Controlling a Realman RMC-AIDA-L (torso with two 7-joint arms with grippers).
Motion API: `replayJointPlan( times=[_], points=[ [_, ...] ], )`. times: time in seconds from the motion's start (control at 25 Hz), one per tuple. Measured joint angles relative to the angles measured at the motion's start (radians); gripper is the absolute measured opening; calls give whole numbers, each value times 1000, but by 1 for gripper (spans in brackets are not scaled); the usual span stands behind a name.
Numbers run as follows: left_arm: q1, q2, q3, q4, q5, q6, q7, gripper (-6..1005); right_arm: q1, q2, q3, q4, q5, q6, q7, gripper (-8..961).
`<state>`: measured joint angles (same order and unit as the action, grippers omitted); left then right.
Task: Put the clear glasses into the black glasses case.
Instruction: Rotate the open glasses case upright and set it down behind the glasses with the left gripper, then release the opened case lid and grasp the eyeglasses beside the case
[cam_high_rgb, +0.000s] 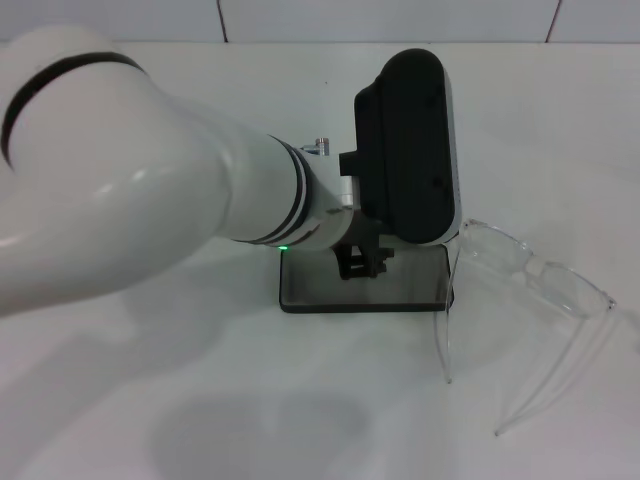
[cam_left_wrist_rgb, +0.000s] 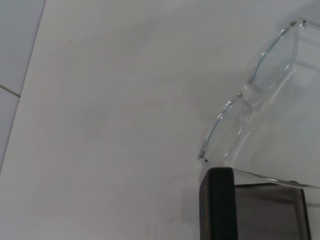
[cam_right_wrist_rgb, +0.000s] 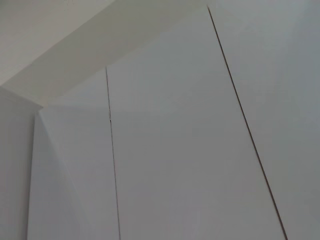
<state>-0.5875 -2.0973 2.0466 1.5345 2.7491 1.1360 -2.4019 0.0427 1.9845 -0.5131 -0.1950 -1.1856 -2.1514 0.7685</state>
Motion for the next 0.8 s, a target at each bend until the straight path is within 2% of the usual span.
replayJointPlan(
  times=[0.32,0.48,0.6,0.72,0.8],
  points=[
    [13,2,-59,131,-89,95,-5,480,14,-4,-19,-11,-5,25,-26,861],
    [78,2,-127,266,-158,111,-9,475,71,-16,-31,-61,-74,155,-5,861],
    [145,1,-232,360,-302,101,-1,472,135,-21,-33,-174,-211,296,134,860],
    [194,6,-368,385,-535,109,62,469,204,-14,-33,-314,-395,379,304,860],
    [230,7,-451,376,-697,126,130,467,256,-6,-34,-412,-527,411,444,819]
  ],
)
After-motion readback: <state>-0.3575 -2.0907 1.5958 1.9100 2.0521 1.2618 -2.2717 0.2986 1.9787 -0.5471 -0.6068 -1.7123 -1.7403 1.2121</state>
